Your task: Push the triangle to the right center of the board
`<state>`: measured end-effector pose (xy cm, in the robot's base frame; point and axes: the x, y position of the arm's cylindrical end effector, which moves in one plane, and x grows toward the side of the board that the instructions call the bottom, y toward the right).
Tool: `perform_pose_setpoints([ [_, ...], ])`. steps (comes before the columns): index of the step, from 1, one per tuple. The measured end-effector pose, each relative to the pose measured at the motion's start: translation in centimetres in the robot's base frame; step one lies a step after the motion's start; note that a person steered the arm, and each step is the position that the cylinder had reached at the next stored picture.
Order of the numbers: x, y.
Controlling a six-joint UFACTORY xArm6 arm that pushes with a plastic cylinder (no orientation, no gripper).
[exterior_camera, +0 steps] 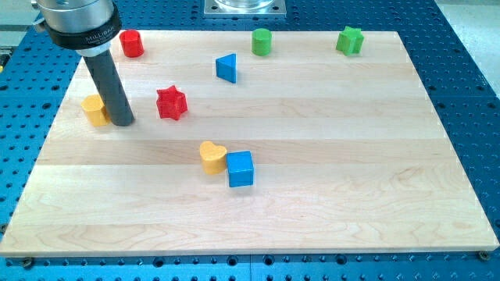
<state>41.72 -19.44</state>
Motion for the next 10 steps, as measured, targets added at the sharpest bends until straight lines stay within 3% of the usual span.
perform_pose_setpoints([
  [2,-0.4,0.1],
  [4,-9.3,4.0],
  [5,-10.3,9.3],
  [7,-11.6,15.9],
  [8,-7.9,22.3],
  [9,-7.1,25.6],
  [10,-9.8,19.9],
])
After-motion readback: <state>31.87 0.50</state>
